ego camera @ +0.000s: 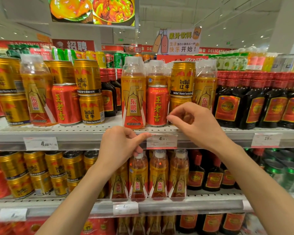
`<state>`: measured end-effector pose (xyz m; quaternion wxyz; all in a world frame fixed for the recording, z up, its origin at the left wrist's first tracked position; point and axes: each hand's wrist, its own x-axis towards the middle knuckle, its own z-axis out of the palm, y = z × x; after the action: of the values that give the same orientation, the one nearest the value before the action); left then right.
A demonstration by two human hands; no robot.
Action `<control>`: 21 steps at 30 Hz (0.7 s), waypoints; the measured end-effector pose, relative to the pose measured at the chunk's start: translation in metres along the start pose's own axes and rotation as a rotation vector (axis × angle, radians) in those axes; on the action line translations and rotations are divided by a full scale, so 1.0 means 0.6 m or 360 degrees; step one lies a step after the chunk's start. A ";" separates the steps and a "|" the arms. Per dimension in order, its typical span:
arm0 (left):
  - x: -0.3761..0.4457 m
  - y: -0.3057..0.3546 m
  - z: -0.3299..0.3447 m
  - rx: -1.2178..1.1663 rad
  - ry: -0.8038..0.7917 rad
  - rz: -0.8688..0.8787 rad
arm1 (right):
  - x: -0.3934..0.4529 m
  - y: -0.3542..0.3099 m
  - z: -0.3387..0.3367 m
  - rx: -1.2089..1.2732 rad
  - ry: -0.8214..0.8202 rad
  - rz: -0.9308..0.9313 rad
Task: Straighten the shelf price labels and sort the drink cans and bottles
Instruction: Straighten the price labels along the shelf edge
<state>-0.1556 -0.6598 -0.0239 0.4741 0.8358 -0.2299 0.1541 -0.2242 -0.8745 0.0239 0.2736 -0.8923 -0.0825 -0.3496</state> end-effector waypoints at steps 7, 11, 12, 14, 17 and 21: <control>0.005 0.009 -0.011 -0.0078 -0.0134 -0.0103 | 0.095 -0.064 0.024 0.0010 0.0187 -0.0316; 0.003 0.014 -0.013 -0.0115 -0.0147 -0.0139 | 0.133 -0.096 0.029 -0.0063 -0.0029 -0.0230; 0.003 0.015 -0.013 -0.0114 -0.0150 -0.0137 | 0.140 -0.098 0.029 -0.0094 -0.0082 -0.0192; 0.002 0.017 -0.014 -0.0113 -0.0154 -0.0131 | 0.153 -0.095 0.031 -0.0089 -0.0164 -0.0138; 0.002 0.017 -0.015 -0.0112 -0.0160 -0.0132 | 0.164 -0.086 0.036 -0.0001 -0.0236 -0.0076; 0.003 0.018 -0.016 -0.0119 -0.0165 -0.0158 | 0.165 -0.080 0.034 0.0087 -0.0226 -0.0049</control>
<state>-0.1601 -0.6569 -0.0106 0.4996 0.8347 -0.2181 0.0783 -0.1552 -0.8275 0.0982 0.2859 -0.9056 -0.1250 -0.2872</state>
